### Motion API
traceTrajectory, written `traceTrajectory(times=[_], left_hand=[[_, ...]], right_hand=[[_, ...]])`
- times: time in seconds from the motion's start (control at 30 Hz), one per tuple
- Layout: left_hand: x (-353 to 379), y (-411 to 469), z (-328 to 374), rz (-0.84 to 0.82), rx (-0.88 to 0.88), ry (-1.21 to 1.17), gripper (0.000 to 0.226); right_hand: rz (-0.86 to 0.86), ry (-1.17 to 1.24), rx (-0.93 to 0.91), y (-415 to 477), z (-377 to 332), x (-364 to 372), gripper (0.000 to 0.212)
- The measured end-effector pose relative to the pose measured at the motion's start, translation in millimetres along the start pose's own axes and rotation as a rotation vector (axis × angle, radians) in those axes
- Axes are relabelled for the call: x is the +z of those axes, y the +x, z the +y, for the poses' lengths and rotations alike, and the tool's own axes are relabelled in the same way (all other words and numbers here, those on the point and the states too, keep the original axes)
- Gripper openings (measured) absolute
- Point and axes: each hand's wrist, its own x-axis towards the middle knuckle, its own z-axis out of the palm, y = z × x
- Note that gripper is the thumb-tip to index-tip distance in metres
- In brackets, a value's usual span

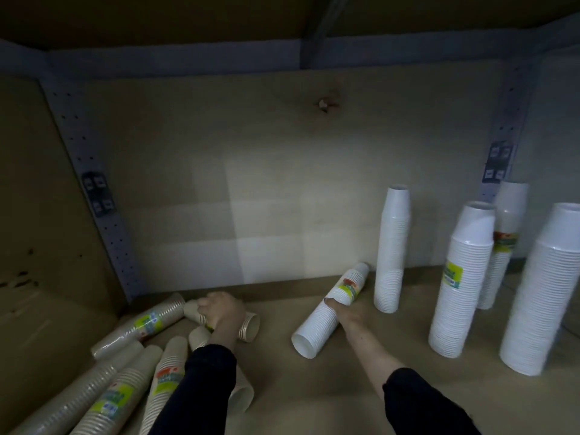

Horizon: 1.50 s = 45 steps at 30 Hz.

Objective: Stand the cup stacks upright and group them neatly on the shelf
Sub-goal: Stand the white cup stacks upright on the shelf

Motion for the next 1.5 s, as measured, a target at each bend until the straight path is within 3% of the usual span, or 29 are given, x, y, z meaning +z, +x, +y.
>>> traceTrajectory(times=[0.07,0.17,0.37,0.6,0.83,0.93,1.07,1.23,1.37,1.5], left_hand=[[3.1,-0.8,5.0,0.029,0.022,0.081,0.044],[9.1,-6.1,8.9,0.036,0.077,0.125,0.045],[9.8,-4.6,3.7,-0.004,0.083,0.020,0.053],[11.3,-1.3,-2.8,-0.109,-0.119,-0.226,0.070],[11.1,2.8,-6.1,-0.190,-0.126,-0.606,0.064],[9.5,-5.0,2.5,-0.114,-0.039,-0.733,0.059],[11.5,-19.0,15.5,0.016,0.204,-0.902,0.063],[25.7,-33.5,36.9,0.057,0.399,-1.116,0.064],[37.9,-47.5,53.9,0.088,0.456,-1.145,0.065],[52.6,-59.7,62.2,0.117,0.497,-1.134,0.083]], right_hand=[[-0.051,0.072,0.039,5.9,2.8,5.2,0.045],[-0.116,0.147,0.108,12.4,2.2,6.0,0.053],[-0.161,0.187,0.160,16.4,-1.5,-0.2,0.059],[-0.171,0.196,0.170,17.3,-0.2,-3.1,0.059],[-0.208,0.228,0.161,16.5,-1.2,-5.3,0.057],[-0.169,0.225,0.080,18.9,-1.9,-3.9,0.050],[-0.036,0.057,-0.236,16.7,-11.3,-5.2,0.033],[0.058,-0.007,-0.559,12.1,-20.5,-6.2,0.047],[0.123,-0.137,-0.649,12.8,-19.2,-11.2,0.057],[0.159,-0.186,-0.673,18.5,-13.9,-13.8,0.058]])
